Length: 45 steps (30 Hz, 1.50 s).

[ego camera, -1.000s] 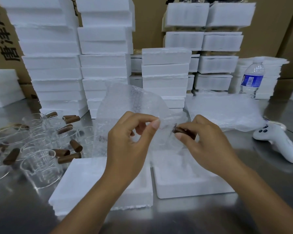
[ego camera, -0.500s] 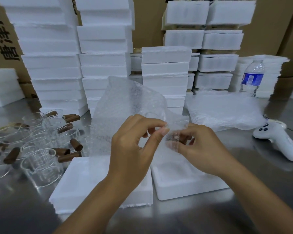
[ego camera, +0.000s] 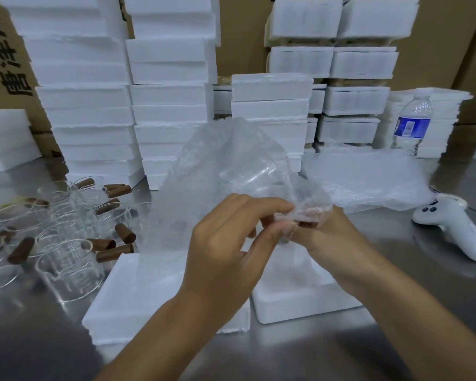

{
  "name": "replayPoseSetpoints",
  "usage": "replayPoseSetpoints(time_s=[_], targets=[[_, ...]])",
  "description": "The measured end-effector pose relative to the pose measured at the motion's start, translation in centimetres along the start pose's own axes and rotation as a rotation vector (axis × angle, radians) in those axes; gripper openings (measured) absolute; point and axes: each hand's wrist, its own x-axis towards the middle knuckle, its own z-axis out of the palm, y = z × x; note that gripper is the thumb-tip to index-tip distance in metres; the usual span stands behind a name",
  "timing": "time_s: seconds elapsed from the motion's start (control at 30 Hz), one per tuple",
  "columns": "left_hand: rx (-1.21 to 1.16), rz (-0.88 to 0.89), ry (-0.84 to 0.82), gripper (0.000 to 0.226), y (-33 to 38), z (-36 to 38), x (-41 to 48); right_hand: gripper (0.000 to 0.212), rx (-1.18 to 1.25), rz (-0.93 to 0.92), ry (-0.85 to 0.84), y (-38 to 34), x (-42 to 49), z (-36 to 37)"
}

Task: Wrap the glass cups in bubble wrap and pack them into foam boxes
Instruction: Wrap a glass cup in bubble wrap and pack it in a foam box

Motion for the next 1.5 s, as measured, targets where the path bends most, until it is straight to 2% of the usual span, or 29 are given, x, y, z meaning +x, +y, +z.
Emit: replayPoseSetpoints(time_s=[0.2,0.3,0.37,0.43,0.53,0.63,0.73,0.87,0.93,1.0,1.03,1.07,1.2,1.27,1.4,1.43,1.5], targets=[[-0.194,-0.098,-0.067,0.017,0.8,0.1,0.0,0.012,0.066,0.023,-0.004,0.0,0.1,0.2],[-0.19,-0.074,-0.085,0.022,0.8,0.0,-0.1,0.016,0.117,0.028,-0.014,0.0,0.1,0.3],[-0.105,-0.019,-0.026,0.02,0.6,-0.3,0.2,0.021,0.122,0.035,0.033,0.3,0.2,0.2],[-0.002,-0.017,0.101,0.022,0.1,-0.8,0.6,0.021,0.111,0.067,0.093,0.8,0.4,0.1],[0.114,-0.172,0.214,0.043,-0.9,-1.9,1.3,0.022,0.079,0.086,0.117,1.3,0.5,0.0],[0.128,-0.417,0.178,0.073,-2.2,-3.0,1.8,0.023,-0.001,0.057,0.121,1.4,0.5,-0.3],[-0.083,-0.611,0.118,0.073,-3.1,-3.9,2.3,0.01,-0.166,0.014,0.09,1.2,0.6,-0.6],[-0.352,-0.67,0.061,0.051,-4.2,-4.4,2.3,0.012,-0.266,-0.029,0.054,0.8,0.7,-1.0],[-0.448,-0.684,0.011,0.057,-4.5,-4.5,2.0,0.006,-0.316,-0.044,0.041,0.5,0.5,-1.1],[-0.554,-0.731,-0.04,0.067,-4.9,-4.2,1.4,0.019,-0.324,-0.055,0.036,0.2,0.3,-1.0],[-0.6,-0.768,-0.047,0.071,-5.0,-3.9,1.2,0.014,-0.31,-0.055,0.032,0.2,0.4,-1.0],[-0.651,-0.816,-0.037,0.073,-5.0,-3.5,1.0,0.007,-0.283,-0.037,0.018,0.3,0.2,-1.0],[-0.922,-1.024,0.013,0.09,-3.9,-1.7,0.4,0.02,-0.17,0.013,0.001,0.6,0.1,-1.1],[-1.033,-1.098,0.023,0.091,-3.4,-1.1,0.0,0.02,-0.051,-0.031,-0.049,0.2,0.0,-0.9],[-1.151,-1.185,-0.003,0.096,-2.8,-0.9,-0.1,0.01,-0.083,-0.151,-0.089,0.0,-0.1,-0.9],[-1.164,-1.208,-0.022,0.092,-2.7,-1.0,-0.2,0.011,-0.097,-0.155,-0.099,0.1,0.1,-1.0],[-1.207,-1.255,-0.076,0.065,-2.6,-1.0,-0.5,0.015,-0.145,-0.142,-0.122,-0.2,0.2,-1.0]])
